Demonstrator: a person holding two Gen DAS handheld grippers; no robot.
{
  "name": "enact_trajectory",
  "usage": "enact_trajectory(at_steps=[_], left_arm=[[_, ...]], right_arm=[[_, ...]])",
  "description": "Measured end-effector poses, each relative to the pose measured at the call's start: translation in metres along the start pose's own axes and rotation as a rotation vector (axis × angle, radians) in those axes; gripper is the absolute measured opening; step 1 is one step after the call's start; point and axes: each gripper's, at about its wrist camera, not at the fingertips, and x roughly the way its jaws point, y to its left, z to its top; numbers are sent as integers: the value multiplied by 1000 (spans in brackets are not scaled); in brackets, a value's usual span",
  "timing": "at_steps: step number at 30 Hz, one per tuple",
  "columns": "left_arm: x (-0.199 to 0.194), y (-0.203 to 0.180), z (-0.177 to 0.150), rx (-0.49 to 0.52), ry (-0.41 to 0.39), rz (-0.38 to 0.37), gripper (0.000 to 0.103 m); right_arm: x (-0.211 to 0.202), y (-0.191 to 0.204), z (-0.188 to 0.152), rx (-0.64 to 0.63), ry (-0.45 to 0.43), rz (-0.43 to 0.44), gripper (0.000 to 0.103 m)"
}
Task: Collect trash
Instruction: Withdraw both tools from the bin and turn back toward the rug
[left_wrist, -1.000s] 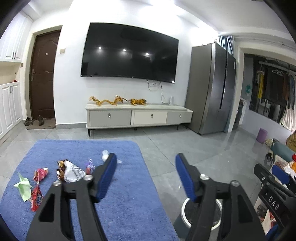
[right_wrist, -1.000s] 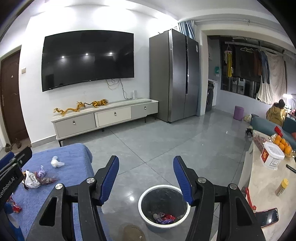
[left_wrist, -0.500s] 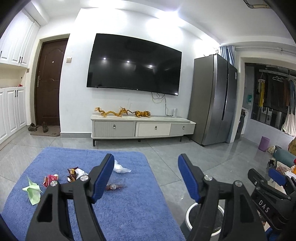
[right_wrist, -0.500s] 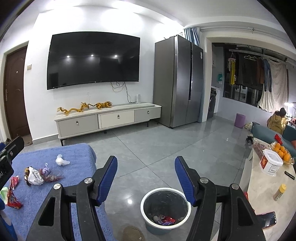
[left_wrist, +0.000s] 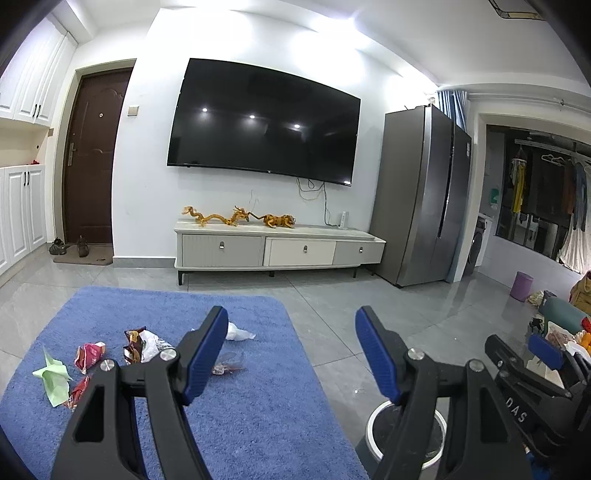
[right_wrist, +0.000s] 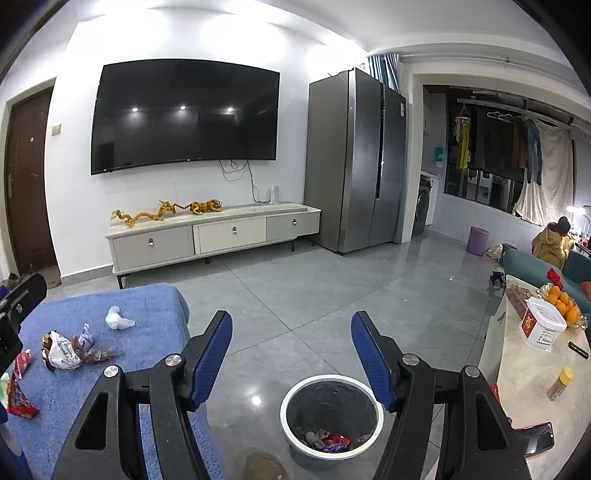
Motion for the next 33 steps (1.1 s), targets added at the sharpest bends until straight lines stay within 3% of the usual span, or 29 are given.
enact_trajectory(at_steps=[33], left_arm=[[57,22,-24,7,119,-48,70]], right_arm=[[57,11,-22,-43,111,15,66]])
